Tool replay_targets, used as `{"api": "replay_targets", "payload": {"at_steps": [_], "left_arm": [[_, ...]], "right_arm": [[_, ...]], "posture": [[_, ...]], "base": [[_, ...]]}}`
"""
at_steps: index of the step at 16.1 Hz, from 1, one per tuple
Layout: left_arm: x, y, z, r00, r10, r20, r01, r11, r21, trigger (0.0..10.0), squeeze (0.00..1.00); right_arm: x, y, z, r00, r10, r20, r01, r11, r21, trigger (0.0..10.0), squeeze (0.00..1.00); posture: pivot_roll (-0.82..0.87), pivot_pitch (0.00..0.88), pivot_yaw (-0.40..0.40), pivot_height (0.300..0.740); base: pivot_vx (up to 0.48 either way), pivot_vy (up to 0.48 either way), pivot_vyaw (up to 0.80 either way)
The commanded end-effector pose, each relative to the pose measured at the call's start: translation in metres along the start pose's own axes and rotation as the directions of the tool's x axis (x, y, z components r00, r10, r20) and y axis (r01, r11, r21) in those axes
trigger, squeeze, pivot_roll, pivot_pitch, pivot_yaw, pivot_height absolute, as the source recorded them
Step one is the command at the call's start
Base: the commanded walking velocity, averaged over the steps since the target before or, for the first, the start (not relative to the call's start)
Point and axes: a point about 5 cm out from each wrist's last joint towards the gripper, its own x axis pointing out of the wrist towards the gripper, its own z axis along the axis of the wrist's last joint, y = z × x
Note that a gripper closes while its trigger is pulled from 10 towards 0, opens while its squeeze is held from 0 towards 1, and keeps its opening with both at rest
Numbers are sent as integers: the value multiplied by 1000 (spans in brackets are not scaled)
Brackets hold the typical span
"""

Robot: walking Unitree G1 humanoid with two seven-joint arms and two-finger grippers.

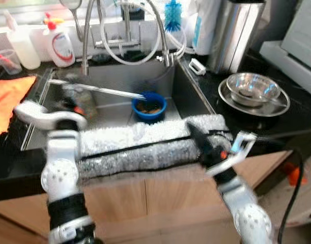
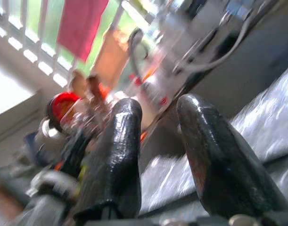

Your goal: Kitchen organization

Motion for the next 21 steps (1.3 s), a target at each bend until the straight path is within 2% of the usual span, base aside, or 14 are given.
{"api": "replay_targets", "payload": {"at_steps": [1, 2, 3, 6, 7, 8, 9, 10, 11, 12, 13, 16, 20, 21], "left_arm": [[3, 4, 7, 998, 46, 42, -51, 991, 120, 7608, 0], [5, 5, 8, 998, 50, 49, -60, 972, 229, 10000, 0], [5, 5, 8, 997, 52, 52, -64, 965, 255, 10000, 0], [9, 5, 2, 995, 44, 91, -82, 882, 464, 10000, 0], [12, 5, -6, 998, 16, 54, -45, 797, 602, 10000, 0], [12, 4, -9, 999, -8, 33, -15, 755, 655, 10000, 0], [12, 2, -17, 999, -42, -30, 50, 667, 743, 10000, 0], [8, 3, -31, 988, -77, -132, 153, 536, 831, 10000, 0], [5, 4, -37, 983, -89, -162, 185, 518, 835, 10000, 0], [2, 7, -42, 976, -96, -195, 218, 441, 871, 10000, 0], [2, 10, -42, 978, -90, -190, 210, 439, 874, 10000, 0], [1, 31, -49, 960, 18, -280, 261, 302, 917, 10000, 0], [5, 35, -44, 967, 42, -252, 231, 278, 932, 10000, 0], [5, 37, -44, 968, 55, -244, 218, 293, 931, 10000, 0]], "right_arm": [[6, 3, 5, 1000, -28, 0, 28, 996, -81, 10000, 0], [12, 4, 8, 998, -65, -15, 60, 975, -215, 10000, 0], [14, 3, 9, 996, -85, -14, 78, 962, -263, 10000, 0], [21, 3, 12, 985, -167, 44, 167, 856, -489, 10000, 0], [21, 1, 11, 980, -190, 55, 188, 807, -560, 10000, 0], [22, 1, 10, 981, -187, 47, 177, 780, -600, 10000, 0], [22, 1, 9, 980, -192, 52, 184, 773, -607, 10000, 0], [21, -1, 7, 977, -206, 56, 194, 747, -636, 10000, 0], [21, -1, 7, 976, -210, 64, 199, 725, -660, 10000, 0], [19, -2, 7, 971, -220, 90, 222, 704, -674, 10000, 0], [19, -2, 6, 973, -214, 87, 213, 689, -692, 10000, 0], [19, -1, 5, 975, -208, 82, 203, 665, -719, 10000, 0], [20, -1, 4, 976, -201, 79, 193, 646, -738, 10000, 0], [19, -3, 4, 975, -205, 80, 196, 645, -738, 10000, 0]], "posture": [[6, 0, 15, 740], [4, 0, 16, 740], [1, 0, 16, 740], [-3, 0, 12, 740], [3, 0, 11, 740], [0, 0, 11, 740], [-1, 0, 14, 740], [-3, 0, 15, 740], [-5, 0, 17, 740], [-6, 0, 18, 740], [-6, 0, 18, 740], [-6, 0, 20, 740], [-6, 0, 20, 740], [-6, 0, 19, 740]], "base": [[0, 0, 0], [0, 0, 0], [0, 0, 0], [0, 0, 0], [0, 0, 0], [0, 0, 0], [0, 0, 0], [0, 0, 0], [0, 0, 0], [0, 0, 0], [0, 0, 0], [0, 0, 0], [0, 0, 0], [0, 0, 0]]}}
